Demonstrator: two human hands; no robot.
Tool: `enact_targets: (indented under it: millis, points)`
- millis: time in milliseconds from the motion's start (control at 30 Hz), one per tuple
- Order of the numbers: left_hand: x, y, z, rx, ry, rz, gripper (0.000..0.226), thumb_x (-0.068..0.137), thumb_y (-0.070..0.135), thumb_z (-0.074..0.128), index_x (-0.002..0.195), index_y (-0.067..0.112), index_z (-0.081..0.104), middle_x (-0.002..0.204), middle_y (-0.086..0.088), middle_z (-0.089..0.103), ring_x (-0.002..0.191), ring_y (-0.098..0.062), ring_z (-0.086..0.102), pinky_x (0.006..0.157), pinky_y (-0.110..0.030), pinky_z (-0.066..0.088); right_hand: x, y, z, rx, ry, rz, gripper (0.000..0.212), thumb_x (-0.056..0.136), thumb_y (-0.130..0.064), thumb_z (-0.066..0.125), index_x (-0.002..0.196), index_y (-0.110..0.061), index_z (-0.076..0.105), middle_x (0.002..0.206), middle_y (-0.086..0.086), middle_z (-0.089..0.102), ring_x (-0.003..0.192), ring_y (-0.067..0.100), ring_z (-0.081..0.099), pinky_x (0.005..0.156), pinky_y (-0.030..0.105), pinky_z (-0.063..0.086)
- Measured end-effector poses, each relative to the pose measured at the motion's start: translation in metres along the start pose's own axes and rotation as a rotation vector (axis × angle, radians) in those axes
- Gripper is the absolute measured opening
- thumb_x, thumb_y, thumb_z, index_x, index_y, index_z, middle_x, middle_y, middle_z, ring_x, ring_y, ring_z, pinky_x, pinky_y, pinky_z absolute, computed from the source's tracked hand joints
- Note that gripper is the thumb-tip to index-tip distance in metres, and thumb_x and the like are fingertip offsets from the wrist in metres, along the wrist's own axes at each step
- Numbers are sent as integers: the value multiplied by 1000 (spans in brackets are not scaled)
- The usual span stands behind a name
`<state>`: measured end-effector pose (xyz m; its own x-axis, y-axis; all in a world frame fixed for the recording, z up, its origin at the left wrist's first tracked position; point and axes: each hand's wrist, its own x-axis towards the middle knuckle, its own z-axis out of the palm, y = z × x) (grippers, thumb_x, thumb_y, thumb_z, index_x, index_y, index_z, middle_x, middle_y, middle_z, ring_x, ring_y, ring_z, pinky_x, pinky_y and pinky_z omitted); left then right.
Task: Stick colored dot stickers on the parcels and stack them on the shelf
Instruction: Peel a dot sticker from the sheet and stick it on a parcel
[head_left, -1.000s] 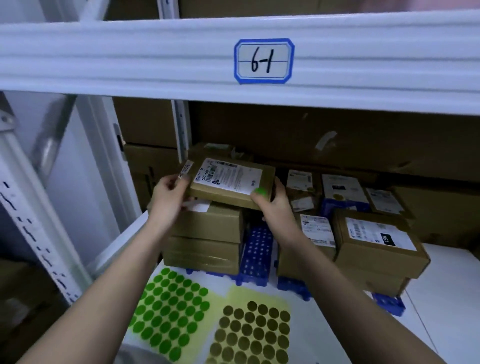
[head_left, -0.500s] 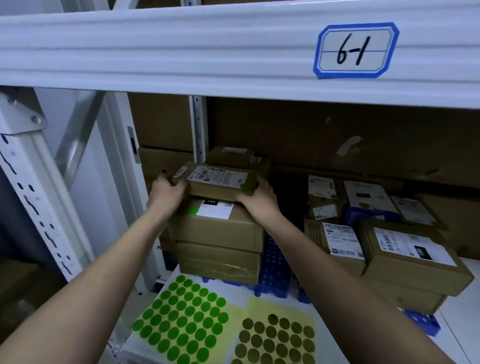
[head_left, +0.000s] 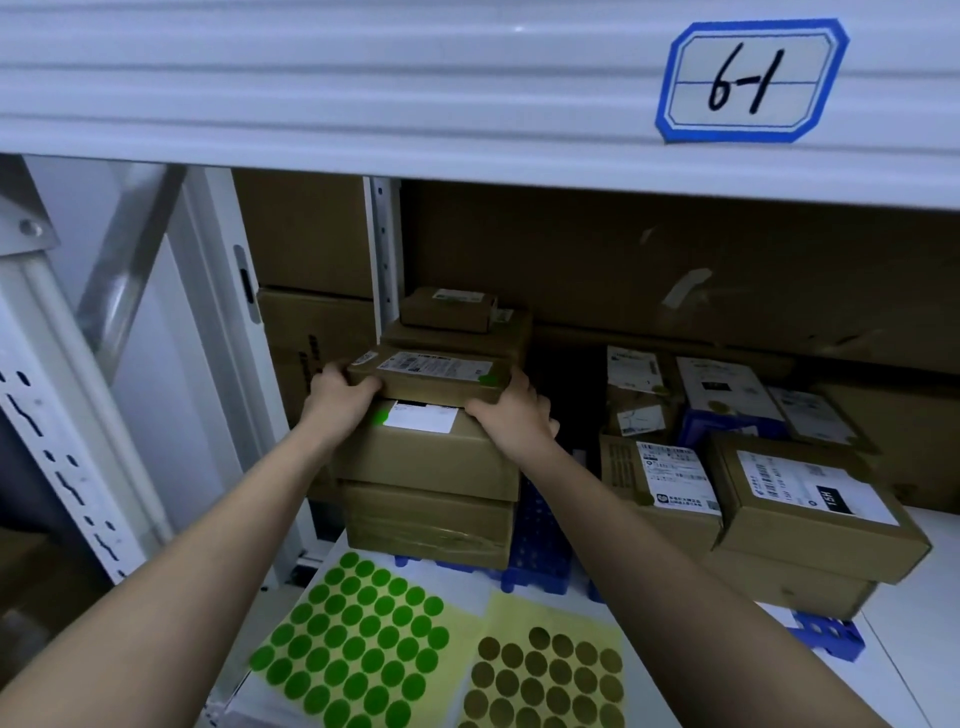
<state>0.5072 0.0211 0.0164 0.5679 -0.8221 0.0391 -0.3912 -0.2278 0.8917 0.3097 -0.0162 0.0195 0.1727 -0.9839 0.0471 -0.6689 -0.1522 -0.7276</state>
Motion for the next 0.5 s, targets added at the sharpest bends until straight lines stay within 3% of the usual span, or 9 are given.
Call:
enact_targets:
  millis: [500]
  points:
    - [6, -5, 12, -277, 52, 5, 61, 95, 32, 52, 147, 17, 24, 147, -7, 38, 132, -25, 38, 104, -35, 30, 1, 8, 12, 147, 56, -50, 82, 85, -39, 62, 150, -21, 17, 152, 6, 28, 141, 28, 21, 112, 47, 24]
